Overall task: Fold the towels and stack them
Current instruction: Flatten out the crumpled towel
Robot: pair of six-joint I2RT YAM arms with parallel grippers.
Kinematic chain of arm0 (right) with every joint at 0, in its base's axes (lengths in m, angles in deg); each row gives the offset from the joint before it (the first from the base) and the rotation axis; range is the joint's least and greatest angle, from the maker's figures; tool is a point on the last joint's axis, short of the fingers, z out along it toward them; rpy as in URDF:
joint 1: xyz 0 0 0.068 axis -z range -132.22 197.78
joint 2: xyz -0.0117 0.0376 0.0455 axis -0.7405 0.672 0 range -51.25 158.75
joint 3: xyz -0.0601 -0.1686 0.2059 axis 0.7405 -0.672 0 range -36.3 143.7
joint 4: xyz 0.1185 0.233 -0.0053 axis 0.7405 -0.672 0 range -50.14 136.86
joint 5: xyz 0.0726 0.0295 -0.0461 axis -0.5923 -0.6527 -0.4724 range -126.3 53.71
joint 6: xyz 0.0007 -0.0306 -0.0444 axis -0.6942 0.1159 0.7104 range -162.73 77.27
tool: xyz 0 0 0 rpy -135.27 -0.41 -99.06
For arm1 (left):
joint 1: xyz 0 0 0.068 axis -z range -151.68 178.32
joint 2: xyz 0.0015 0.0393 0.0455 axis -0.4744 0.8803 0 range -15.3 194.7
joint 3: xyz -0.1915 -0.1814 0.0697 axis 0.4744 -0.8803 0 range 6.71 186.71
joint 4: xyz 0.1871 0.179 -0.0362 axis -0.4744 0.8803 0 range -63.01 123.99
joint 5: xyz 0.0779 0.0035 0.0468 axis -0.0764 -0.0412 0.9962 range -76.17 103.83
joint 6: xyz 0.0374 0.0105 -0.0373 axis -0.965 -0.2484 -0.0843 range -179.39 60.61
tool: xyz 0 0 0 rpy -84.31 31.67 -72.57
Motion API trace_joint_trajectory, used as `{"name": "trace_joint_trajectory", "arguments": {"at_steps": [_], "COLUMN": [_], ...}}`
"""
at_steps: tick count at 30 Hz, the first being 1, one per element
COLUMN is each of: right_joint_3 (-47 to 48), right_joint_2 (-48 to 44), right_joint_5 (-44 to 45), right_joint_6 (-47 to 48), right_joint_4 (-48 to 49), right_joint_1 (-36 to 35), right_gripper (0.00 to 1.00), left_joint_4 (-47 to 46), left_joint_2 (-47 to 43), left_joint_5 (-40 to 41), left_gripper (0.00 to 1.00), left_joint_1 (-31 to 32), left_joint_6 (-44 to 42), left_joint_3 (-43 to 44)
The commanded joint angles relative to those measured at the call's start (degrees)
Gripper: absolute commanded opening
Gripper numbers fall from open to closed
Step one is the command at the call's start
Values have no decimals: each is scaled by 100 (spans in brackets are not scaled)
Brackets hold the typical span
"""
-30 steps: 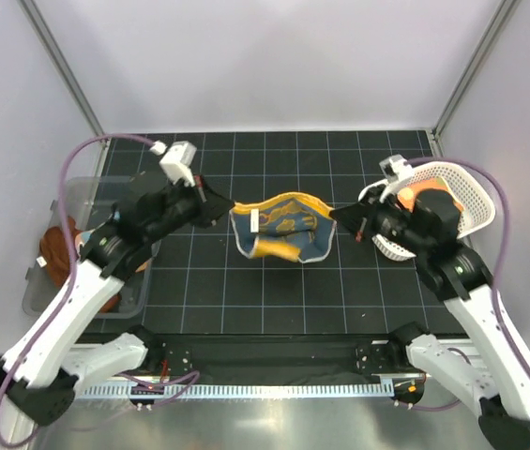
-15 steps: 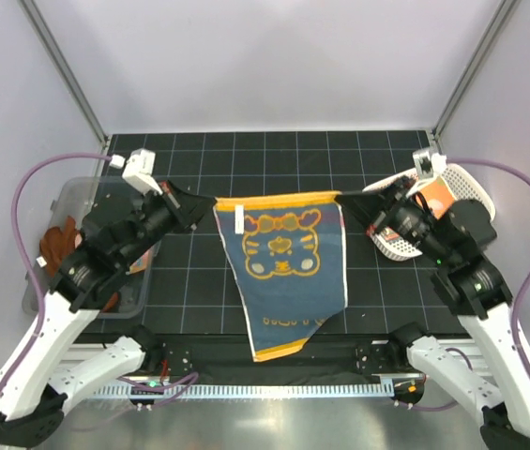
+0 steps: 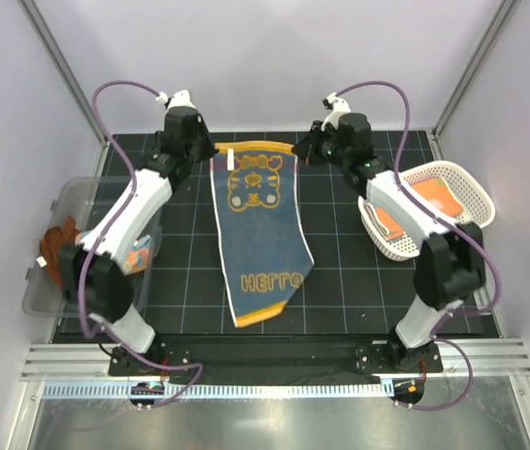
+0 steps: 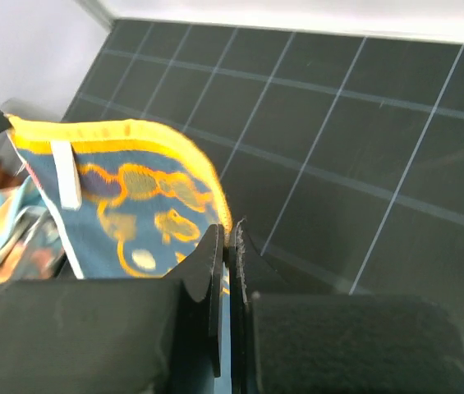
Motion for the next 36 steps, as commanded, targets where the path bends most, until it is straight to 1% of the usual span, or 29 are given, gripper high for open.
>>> {"name": "trace_joint_trajectory", "arguments": {"at_steps": [1, 2, 5, 8, 11, 12, 14, 15, 16, 17, 18, 19, 20, 21, 22, 23, 24, 25, 26, 28, 29, 33, 36], "right_joint_3": [1179, 1410, 1930, 2124, 1835, 1695, 1220, 879, 711, 326, 322, -104, -317, -728, -898, -1056, -1284, -1347, -1383, -1331, -1287, -744, -374], "right_joint_2": [637, 1136, 1649, 1590, 1186, 767, 274, -199, -482, -1007, -1326, -1616, -1889, -2213, -2747, -3048, -3278, -3489, -3856, -4096, -4211, -4089, -3878], "right_joint_5": [-289, -403, -896, -1168, -1476, -1494, -1495, -1486, -1460, -1511, -1495, -1503, -1512, -1521, -1495, -1442, -1372, -1250, -1118, -818, -757, -519, 7], "right_joint_6": [169, 82, 1, 72, 98, 203, 317, 361, 388, 414, 415, 380, 336, 249, 108, -145, -313, -463, -717, -920, -1078, -1071, -721], "right_joint_4": [934, 951, 1153, 856, 558, 452, 31, -85, -225, -435, -533, -630, -657, -640, -561, -499, -412, -219, -157, 62, 151, 336, 57], "right_joint_1": [264, 335, 476, 476, 415, 371, 204, 142, 46, -111, -217, -314, -533, -648, -745, -998, -1105, -1237, -1351, -1633, -1712, -1976, -1976], "right_gripper": [1, 1, 1, 1, 1, 1, 1, 1, 1, 1, 1, 1, 1, 1, 1, 1, 1, 1, 1, 1, 1, 1, 1], "left_joint_4": [-596, -614, -754, -790, -816, -807, -764, -702, -658, -649, -623, -553, -378, -307, -263, -97, -26, 10, 28, 80, 133, 502, 502], "left_joint_2": [686, 1124, 1654, 1551, 1147, 728, 226, -308, -661, -1256, -1602, -1910, -2191, -2838, -3114, -3456, -3756, -4298, -4512, -4777, -4822, -4453, -4190], "left_joint_5": [-343, -440, -1063, -1565, -1715, -1724, -1829, -1821, -1803, -1951, -2014, -2058, -2102, -2259, -2382, -2470, -2523, -2524, -2533, -2585, -2612, -2726, -2411], "left_gripper": [0, 0, 0, 0, 0, 0, 0, 0, 0, 0, 0, 0, 0, 0, 0, 0, 0, 0, 0, 0, 0, 0, 0], "left_joint_1": [-604, -709, -921, -930, -895, -878, -834, -816, -773, -711, -650, -579, -466, -404, -377, -342, -289, -263, -254, -245, -245, -245, -254], "left_joint_6": [-162, -162, -267, -347, -338, -321, -321, -338, -312, -295, -277, -285, -268, -111, -23, 91, 214, 468, 592, 768, 830, 804, 708], "left_joint_3": [854, 1222, 1742, 1753, 1306, 878, 436, -70, -319, -861, -866, -1267, -1410, -1559, -1717, -1902, -1973, -2017, -2044, -1913, -1643, -947, -622]}}
